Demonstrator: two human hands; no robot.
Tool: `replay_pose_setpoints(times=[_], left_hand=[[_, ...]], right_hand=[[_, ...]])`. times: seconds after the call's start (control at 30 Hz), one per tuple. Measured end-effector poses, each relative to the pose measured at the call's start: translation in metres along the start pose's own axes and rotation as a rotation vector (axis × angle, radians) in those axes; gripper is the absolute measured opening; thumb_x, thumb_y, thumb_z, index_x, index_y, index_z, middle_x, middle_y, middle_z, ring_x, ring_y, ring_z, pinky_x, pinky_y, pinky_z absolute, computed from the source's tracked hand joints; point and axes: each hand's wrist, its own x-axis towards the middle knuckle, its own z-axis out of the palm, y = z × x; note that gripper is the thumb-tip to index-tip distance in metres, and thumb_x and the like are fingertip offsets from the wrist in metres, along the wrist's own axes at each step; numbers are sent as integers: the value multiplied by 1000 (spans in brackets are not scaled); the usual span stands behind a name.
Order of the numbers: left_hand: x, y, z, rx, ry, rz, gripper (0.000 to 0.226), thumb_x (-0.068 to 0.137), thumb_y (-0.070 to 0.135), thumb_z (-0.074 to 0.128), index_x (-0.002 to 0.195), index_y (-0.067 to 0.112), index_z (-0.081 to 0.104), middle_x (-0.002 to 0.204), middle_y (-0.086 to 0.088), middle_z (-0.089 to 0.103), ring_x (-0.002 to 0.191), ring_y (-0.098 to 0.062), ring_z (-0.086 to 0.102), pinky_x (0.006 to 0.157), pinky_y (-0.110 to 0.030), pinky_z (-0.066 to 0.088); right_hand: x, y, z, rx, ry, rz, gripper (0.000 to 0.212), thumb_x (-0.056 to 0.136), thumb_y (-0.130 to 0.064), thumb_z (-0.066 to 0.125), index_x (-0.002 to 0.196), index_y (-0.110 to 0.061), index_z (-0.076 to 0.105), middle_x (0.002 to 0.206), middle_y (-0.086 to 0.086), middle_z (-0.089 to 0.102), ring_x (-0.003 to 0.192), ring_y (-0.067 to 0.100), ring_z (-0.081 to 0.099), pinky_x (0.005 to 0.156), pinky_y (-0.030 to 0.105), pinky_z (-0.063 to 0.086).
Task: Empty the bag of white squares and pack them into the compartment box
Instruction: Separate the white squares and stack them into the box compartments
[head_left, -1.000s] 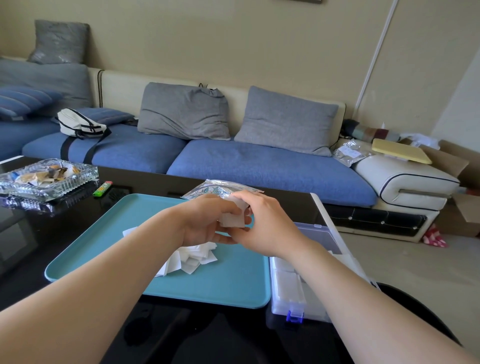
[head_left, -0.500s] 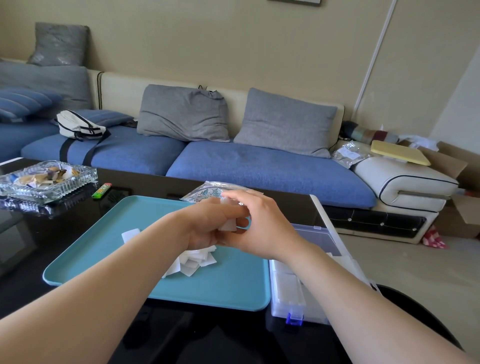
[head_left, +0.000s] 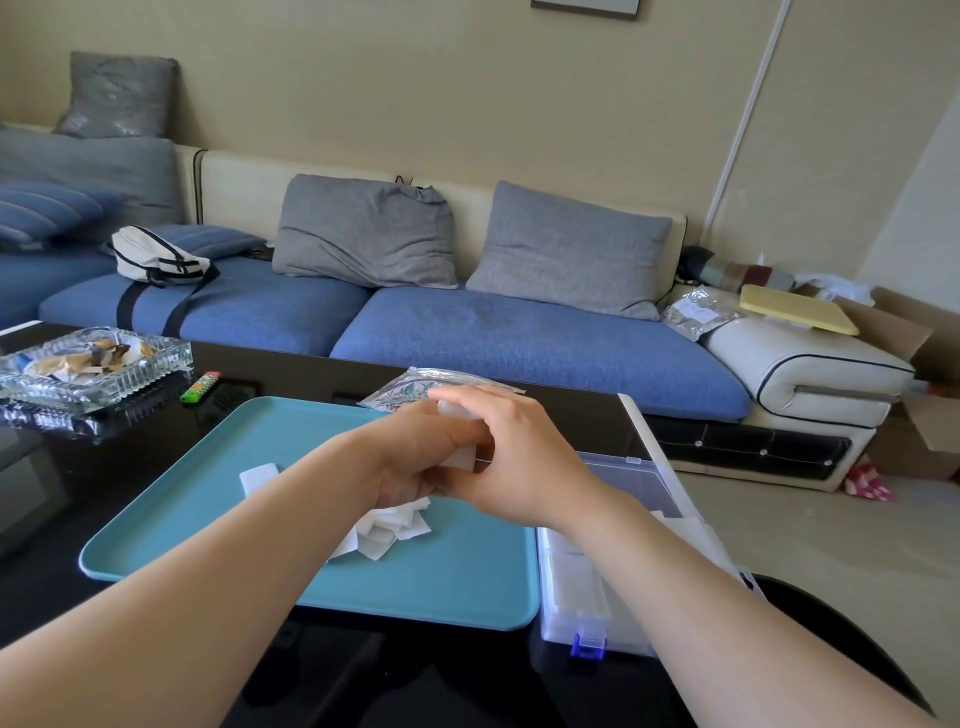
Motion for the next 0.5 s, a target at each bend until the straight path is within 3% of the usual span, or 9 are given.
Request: replay_pose_setpoints(times=[0.13, 0.23, 0.37, 0.43, 0.5], left_hand=[[-2, 1, 1, -19, -3, -7, 7, 102, 15, 61, 105, 11, 67, 83, -8, 73, 78, -21, 73, 69, -37, 61], [-2, 0, -1, 23, -11, -21, 10, 103, 12, 58, 96, 10, 64, 75, -5, 67, 73, -20, 68, 69, -35, 60], [-1, -2, -2, 71, -29, -7, 18, 107, 16, 55, 111, 3, 66, 83, -5, 71, 79, -19, 68, 71, -35, 58], [-2, -1, -2, 131, -41, -5, 20, 107, 17, 54, 115, 2, 65, 88, -7, 70, 79, -19, 66, 73, -34, 57], [-5, -1, 0, 224, -52, 6, 15, 102, 8, 51, 103, 8, 66, 86, -8, 64, 71, -16, 60, 66, -31, 51]], right_hand=[[0, -2, -1, 6, -44, 17, 87, 73, -28, 93, 151, -24, 55, 147, -8, 61, 137, 8, 53, 115, 26, 41], [-2, 0, -3, -18, -58, 58, 79, 76, -28, 88, 148, -24, 55, 142, -5, 63, 132, 13, 56, 110, 28, 45], [-4, -2, -8, -17, -95, 90, 77, 74, -29, 86, 145, -28, 57, 138, -10, 63, 126, 10, 58, 103, 27, 52], [-6, -5, -13, 1, -105, 118, 59, 77, -26, 76, 134, -30, 64, 127, -15, 67, 117, 5, 60, 94, 18, 51], [-5, -6, -17, 55, -45, 157, 37, 81, -20, 67, 117, -29, 73, 110, -18, 73, 105, 4, 65, 86, 12, 49]])
